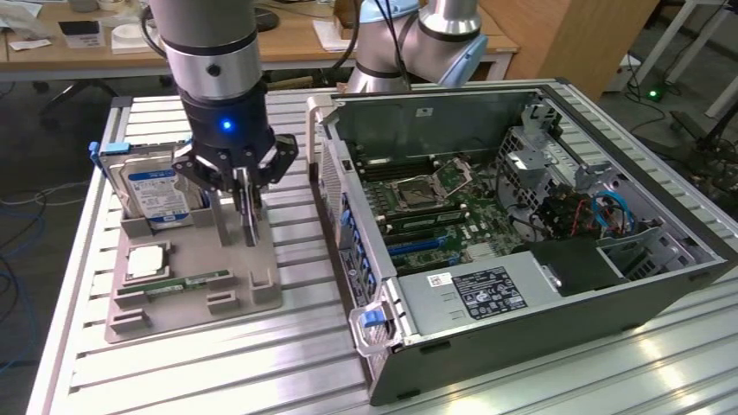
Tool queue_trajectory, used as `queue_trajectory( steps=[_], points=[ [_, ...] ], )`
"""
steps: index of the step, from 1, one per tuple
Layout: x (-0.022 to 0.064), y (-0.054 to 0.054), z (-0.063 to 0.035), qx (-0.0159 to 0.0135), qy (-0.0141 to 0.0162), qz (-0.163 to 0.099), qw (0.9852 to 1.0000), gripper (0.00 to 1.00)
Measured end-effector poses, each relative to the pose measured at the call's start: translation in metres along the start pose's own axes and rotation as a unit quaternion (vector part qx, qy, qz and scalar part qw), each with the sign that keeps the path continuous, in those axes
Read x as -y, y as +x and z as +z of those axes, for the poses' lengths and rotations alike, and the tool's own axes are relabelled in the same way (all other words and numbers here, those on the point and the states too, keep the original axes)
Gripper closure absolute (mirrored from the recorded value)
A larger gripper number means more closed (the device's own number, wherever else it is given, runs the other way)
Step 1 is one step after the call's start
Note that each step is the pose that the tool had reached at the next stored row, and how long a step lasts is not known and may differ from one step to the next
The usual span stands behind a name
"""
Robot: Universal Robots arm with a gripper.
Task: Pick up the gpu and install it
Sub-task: 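Pick up the gpu and move the gpu toward the slot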
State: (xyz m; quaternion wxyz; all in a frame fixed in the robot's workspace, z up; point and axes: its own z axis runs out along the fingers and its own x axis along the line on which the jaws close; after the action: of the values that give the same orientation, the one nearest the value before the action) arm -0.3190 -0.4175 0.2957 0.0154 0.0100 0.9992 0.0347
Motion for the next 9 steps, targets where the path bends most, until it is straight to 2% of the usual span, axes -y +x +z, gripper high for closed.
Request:
queue_trajectory(
  steps=[4, 9],
  points=[
    [-0.0003, -0.0002, -0.0047, 0.0, -0.0009, 0.0, 1.0, 0.72],
    [-0.0006, -0.0004, -0.0096, -0.0001, -0.0056, 0.0, 1.0, 0.72]
  ],
)
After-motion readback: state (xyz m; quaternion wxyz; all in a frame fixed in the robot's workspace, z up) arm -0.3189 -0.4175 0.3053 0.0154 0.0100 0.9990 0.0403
